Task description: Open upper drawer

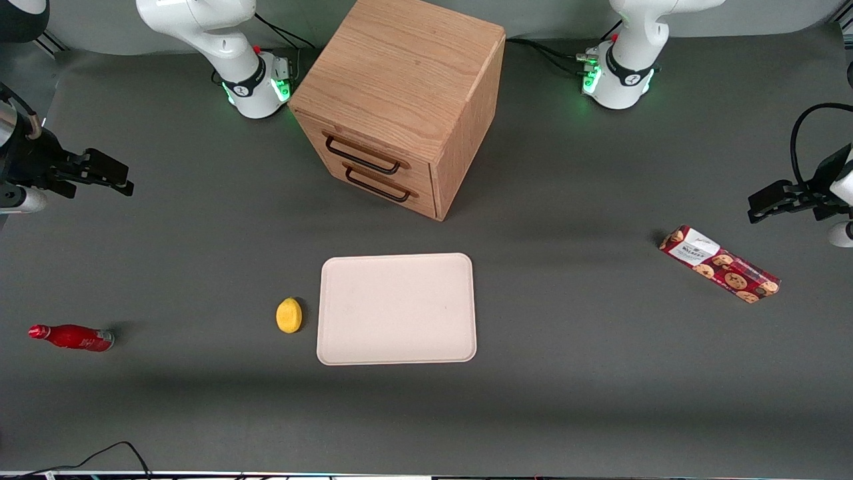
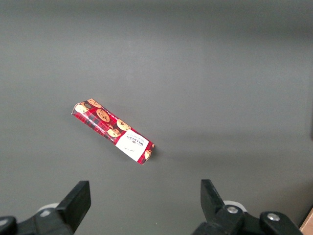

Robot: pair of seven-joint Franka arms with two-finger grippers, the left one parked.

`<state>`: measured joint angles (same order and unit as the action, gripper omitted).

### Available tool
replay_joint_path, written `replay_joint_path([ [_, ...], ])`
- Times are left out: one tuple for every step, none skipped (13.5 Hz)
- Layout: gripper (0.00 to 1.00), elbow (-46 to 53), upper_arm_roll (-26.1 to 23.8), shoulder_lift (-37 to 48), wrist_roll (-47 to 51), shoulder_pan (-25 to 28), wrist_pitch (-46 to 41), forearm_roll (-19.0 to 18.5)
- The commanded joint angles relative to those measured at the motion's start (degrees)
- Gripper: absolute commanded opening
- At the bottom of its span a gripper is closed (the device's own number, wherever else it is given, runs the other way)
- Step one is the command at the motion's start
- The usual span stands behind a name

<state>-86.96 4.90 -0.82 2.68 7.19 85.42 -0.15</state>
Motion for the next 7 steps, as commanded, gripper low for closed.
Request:
replay_joint_path([
  [1.0,1.62,0.02,-0.5,-0.83,-0.07,-2.09,0.68],
  [1.0,2.23,0.02,-0.76,-0.57,-0.07,-2.28,0.77],
  [1.0,2.41,0.02,-0.85,-0.48,-0.07,-2.28,0.86],
  [1.0,2.41,0.11,-0.85,-0.48,0.02,-2.28,0.77],
  [1.0,2.24,0.11,-0.85,-0.57,-0.07,-2.28,0.77],
  [1.0,1.97,0.11,-0.85,-0.57,-0.07,-2.37,0.77],
  [1.0,1.97,0.11,-0.85,-0.74,-0.33,-2.45,0.77],
])
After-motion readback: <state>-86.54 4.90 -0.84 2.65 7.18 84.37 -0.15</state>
